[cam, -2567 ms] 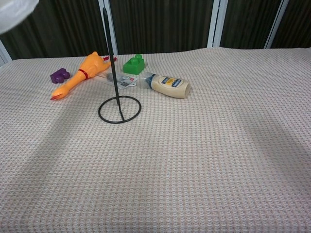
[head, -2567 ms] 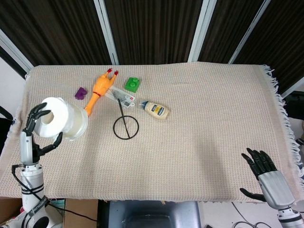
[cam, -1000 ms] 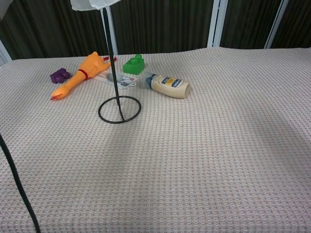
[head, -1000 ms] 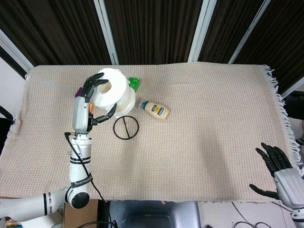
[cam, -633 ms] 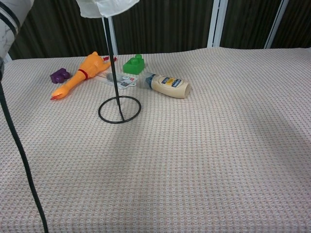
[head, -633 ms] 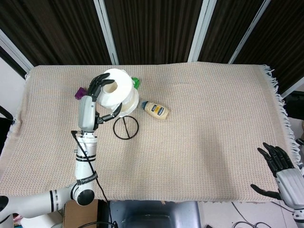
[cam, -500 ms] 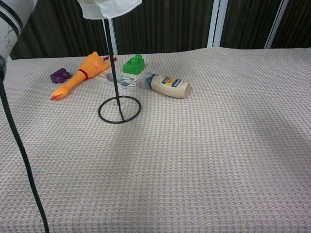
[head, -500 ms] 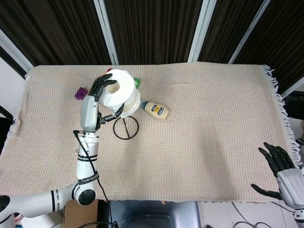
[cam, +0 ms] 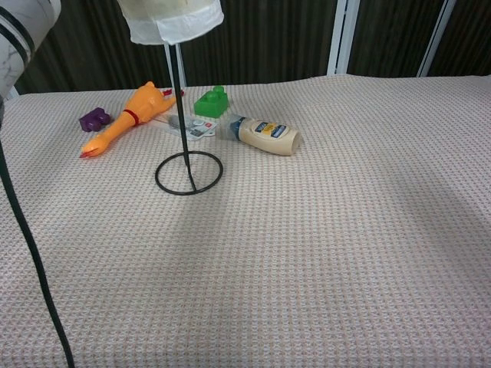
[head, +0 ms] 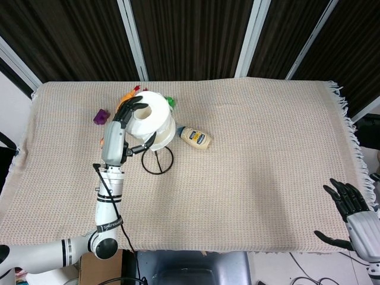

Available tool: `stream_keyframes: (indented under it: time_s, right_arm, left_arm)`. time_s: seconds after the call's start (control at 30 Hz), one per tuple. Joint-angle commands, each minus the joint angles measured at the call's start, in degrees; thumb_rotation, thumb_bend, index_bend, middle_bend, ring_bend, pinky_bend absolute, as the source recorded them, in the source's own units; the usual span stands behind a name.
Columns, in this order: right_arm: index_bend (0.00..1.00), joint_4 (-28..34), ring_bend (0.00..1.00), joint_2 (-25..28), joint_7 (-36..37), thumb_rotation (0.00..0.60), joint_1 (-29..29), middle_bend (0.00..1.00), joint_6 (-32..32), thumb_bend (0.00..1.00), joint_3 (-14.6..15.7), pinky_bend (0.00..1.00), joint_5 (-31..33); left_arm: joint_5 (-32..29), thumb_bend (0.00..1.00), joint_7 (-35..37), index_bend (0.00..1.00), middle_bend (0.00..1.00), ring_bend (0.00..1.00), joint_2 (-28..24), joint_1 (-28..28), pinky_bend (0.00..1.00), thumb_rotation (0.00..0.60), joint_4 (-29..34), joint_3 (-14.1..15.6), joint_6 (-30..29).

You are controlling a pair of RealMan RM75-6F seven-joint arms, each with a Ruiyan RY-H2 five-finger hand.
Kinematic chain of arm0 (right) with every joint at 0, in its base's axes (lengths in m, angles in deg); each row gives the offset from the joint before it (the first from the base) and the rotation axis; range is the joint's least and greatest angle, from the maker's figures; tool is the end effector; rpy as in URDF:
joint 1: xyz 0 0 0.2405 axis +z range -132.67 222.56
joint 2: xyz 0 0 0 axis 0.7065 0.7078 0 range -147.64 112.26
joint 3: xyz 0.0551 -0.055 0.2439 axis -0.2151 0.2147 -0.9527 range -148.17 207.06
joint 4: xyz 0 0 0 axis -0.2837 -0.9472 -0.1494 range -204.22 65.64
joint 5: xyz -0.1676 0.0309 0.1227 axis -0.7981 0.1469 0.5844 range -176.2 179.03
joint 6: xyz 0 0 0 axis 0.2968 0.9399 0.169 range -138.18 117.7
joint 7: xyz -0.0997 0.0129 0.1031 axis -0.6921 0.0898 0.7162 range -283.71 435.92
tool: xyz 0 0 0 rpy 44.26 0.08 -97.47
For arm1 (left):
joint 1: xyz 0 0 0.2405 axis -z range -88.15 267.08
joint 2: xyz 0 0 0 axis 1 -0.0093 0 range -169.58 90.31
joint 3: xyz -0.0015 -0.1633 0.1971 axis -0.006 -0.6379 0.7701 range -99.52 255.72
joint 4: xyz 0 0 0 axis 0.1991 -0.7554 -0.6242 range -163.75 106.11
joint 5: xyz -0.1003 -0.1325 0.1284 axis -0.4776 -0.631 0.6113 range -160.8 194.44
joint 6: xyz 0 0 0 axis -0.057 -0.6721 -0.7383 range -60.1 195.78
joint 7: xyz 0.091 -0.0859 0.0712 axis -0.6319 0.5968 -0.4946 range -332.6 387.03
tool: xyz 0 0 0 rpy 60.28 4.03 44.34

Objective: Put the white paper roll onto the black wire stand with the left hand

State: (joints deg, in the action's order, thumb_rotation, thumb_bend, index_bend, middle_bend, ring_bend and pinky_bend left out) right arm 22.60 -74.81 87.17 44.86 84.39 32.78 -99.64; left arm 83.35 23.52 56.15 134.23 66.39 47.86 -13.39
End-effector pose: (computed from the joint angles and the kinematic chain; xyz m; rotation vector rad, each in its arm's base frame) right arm -0.2979 -0.1286 0.1886 1.5168 -0.8979 1.0622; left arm -0.0327 0.3588 0.0736 -1.1357 -1.1049 -1.8509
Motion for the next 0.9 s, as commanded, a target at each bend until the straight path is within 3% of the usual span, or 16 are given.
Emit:
stream_keyframes:
  time_s: [0.03,0.13,0.17,0.23,0.27,0.73,0.83,0.9]
  right_arm:
    - [0.00,0.0,0.00,0.0,0.0,0.600,0.0,0.00,-0.1,0.14,0.0,0.00,0.0]
    - [0.00,0.0,0.00,0.0,-0.1,0.600,0.0,0.00,-0.1,0.14,0.0,0.00,-0.1]
    - [0.00,0.0,0.00,0.0,-0.1,0.600,0.0,0.00,0.0,0.14,0.0,0.00,-0.1]
    - [0.00,-0.1,0.00,0.0,0.0,0.600,0.0,0.00,0.1,0.14,0.1,0.00,-0.4]
    - [0.00,-0.2,0.00,0.1,0.0,0.600,0.0,0.00,0.1,0.14,0.1,0.00,-0.5]
    - [0.00,-0.3,0.00,-0.2,-0.7,0.600,-0.1,0.00,0.1,0.14,0.2,0.00,-0.8]
    - [0.00,-0.3,0.00,-0.2,-0.7,0.600,0.0,0.00,0.1,0.14,0.2,0.00,-0.8]
    - [0.00,-0.2,0.00,-0.3,-0.7,0.600,-0.1,0.00,0.0,0.14,0.2,0.00,-0.7]
  left_arm:
    - [0.4,0.51,0.3,0.43,0.59,0.54,-0.8,-0.2,0.80,0.600,0.3,0.6,0.9]
    - [0.4,0.43,1.9,0.19,0.32,0.20,-2.4,-0.3,0.41,0.600,1.2,1.6,3.8]
    - [0.1,0.42,2.0,0.11,0.19,0.09,-3.0,-0.4,0.27,0.600,1.5,1.8,4.6]
    - [-0.2,0.40,1.9,0.01,0.02,0.00,-3.7,-0.4,0.11,0.600,1.7,1.7,5.1]
    - [-0.2,0.39,2.0,0.00,0.00,0.00,-4.0,-0.5,0.08,0.600,1.7,1.7,5.2]
    - [1.5,0.38,3.9,0.00,0.00,0.00,-5.8,-1.6,0.03,0.600,3.6,2.1,4.3]
    - [4.9,0.37,4.4,0.00,0.00,0.00,-8.9,-4.2,0.02,0.600,6.5,5.2,3.6]
    - [9.4,0.37,5.9,0.00,0.00,0.00,-12.5,-7.6,0.02,0.600,7.6,9.4,2.3]
